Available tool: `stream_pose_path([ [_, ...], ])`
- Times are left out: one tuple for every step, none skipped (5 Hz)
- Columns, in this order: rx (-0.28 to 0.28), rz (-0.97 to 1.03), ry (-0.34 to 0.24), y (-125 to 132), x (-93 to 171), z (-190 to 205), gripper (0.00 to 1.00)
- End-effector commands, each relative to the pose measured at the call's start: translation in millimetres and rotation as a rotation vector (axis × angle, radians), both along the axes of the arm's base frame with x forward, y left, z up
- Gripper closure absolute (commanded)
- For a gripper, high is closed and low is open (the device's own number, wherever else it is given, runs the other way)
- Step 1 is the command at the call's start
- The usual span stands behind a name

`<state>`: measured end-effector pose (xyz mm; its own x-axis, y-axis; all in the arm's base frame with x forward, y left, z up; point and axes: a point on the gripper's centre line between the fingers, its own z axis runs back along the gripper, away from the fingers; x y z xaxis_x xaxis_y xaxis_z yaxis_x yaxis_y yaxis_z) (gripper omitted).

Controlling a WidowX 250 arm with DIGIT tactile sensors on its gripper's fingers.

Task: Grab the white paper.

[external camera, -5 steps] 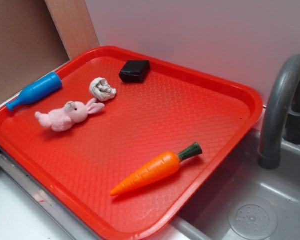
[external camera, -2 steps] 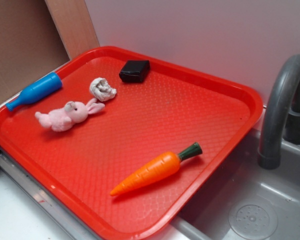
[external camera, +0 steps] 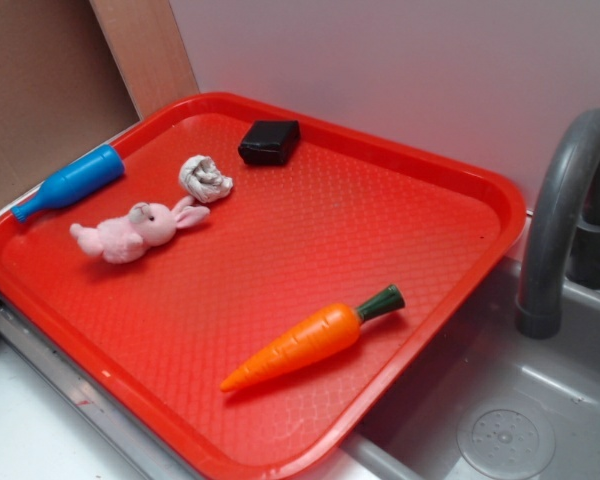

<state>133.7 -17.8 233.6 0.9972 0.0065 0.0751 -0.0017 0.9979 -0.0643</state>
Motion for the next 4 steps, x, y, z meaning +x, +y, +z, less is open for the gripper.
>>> stream_pose_path([
  [-0.023,0.068,0.017,-14.1,47.2,-34.2,0.0],
  [-0.057,0.047,0.067,-40.8,60.4,-55.7,0.0],
  [-0.087,0.02,0.127,-71.5,55.1,-68.3,0.0],
  [-0.067,0.026,0.166,-83.6,67.7,-86.3,0.0],
])
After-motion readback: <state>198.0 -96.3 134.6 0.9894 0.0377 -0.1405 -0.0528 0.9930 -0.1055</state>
